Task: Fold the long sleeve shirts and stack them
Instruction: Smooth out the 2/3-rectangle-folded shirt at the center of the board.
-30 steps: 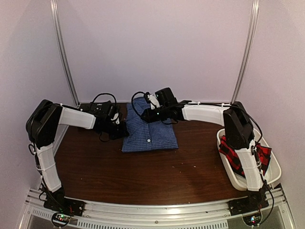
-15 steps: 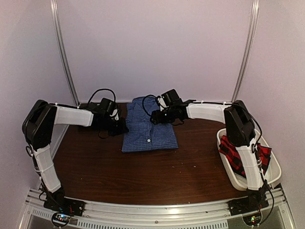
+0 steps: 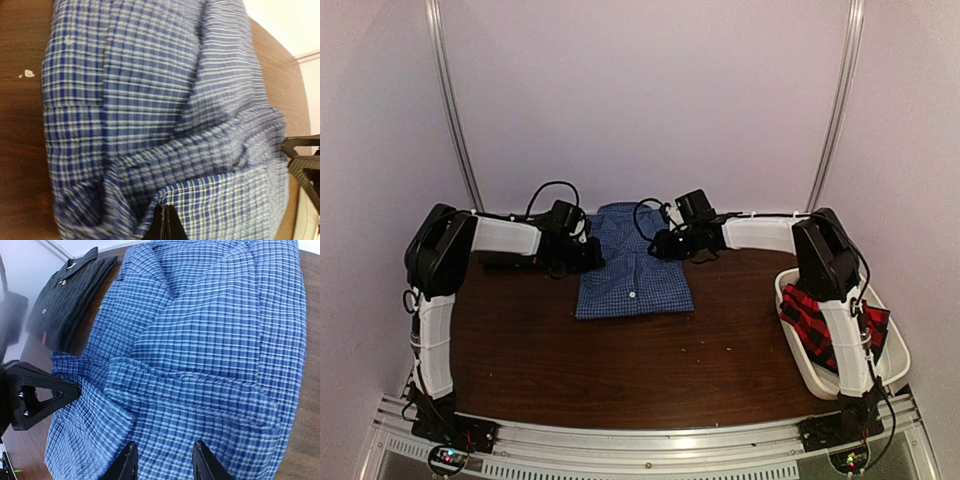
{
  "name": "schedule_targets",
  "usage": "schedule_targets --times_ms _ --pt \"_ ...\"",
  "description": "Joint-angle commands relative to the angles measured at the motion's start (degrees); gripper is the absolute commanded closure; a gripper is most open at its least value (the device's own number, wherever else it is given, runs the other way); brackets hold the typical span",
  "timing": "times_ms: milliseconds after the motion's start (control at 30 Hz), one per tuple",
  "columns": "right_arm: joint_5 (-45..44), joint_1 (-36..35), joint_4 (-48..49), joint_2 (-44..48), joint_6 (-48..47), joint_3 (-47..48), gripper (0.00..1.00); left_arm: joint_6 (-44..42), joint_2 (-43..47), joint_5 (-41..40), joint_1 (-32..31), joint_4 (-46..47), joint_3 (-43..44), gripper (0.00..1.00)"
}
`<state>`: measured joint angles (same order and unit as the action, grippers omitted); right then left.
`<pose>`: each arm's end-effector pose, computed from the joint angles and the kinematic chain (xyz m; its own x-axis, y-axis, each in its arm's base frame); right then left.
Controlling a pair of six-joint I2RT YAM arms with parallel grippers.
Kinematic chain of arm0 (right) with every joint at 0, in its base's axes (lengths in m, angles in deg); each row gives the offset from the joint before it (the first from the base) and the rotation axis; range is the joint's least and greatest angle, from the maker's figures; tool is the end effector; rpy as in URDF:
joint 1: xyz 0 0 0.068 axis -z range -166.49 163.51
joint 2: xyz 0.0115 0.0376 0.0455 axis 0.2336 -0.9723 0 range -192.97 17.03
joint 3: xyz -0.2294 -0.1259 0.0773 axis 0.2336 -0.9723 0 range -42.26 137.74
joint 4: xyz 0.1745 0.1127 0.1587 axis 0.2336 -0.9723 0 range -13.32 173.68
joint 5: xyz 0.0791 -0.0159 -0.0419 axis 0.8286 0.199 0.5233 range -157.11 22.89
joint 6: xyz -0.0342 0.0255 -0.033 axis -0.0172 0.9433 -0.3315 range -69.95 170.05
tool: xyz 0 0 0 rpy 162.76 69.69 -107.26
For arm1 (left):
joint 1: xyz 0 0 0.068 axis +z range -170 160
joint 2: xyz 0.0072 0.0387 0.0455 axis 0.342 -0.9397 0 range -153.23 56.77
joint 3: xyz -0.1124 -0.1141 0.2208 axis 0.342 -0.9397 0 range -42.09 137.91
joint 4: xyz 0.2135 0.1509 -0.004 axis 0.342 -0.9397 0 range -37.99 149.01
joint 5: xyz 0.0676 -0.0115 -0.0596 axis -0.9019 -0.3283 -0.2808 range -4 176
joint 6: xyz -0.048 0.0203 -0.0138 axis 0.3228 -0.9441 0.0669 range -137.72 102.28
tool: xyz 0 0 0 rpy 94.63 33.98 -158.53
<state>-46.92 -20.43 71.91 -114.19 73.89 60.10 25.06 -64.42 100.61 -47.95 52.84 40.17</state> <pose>0.4237 0.2998 0.1765 -0.7937 -0.0769 -0.6034 -0.4597 0.7254 0.5123 0.4034 -0.2243 0.1553 -0.8741 -0.2803 -0.3967 0.0233 0.7916 -0.6106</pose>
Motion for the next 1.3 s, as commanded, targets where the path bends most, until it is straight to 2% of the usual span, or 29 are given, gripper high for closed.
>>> schedule_targets --times_ms 0,100,267,400,533,700,867,1067,1267 --pt "2.7 3.1 0.1 -5.8 1.7 1.7 0.62 -1.3 -5.6 -1.9 3.3 -1.1 4.5 0.97" --pt "2.2 3.6 -1.9 -7.9 1.3 2.4 0.64 -2.8 -9.2 -1.9 4.1 -4.2 9.5 0.97" --pt "-1.3 4.6 -2.4 -5.8 1.6 -0.7 0.64 -4.5 -10.6 -1.4 4.3 -6.4 14.3 0.96" --pt "-3.5 4.9 -3.5 -2.6 0.9 -1.0 0.60 -5.9 -9.7 -1.0 4.2 -8.2 16.3 0.92" --pt "-6.0 4.1 -4.5 1.9 -0.7 -1.2 0.58 -6.5 -4.9 -1.1 4.2 -8.3 14.9 0.89" --pt "-9.1 0.2 -5.5 6.1 -2.6 -1.2 0.58 -6.2 2.6 -1.1 4.2 -7.4 9.9 0.86" --pt "-9.8 -5.2 -4.2 7.0 -2.9 -0.9 0.58 -4.7 9.9 -0.5 4.2 -5.3 0.9 0.85" --pt "-7.7 -9.7 -4.5 1.0 -2.4 4.4 0.59 -2.0 15.3 4.2 4.2 0.0 -11.2 0.85" --pt "-9.3 -10.1 -6.2 -5.5 -0.8 7.3 0.62 0.0 18.0 9.0 4.2 5.7 -20.6 0.86"
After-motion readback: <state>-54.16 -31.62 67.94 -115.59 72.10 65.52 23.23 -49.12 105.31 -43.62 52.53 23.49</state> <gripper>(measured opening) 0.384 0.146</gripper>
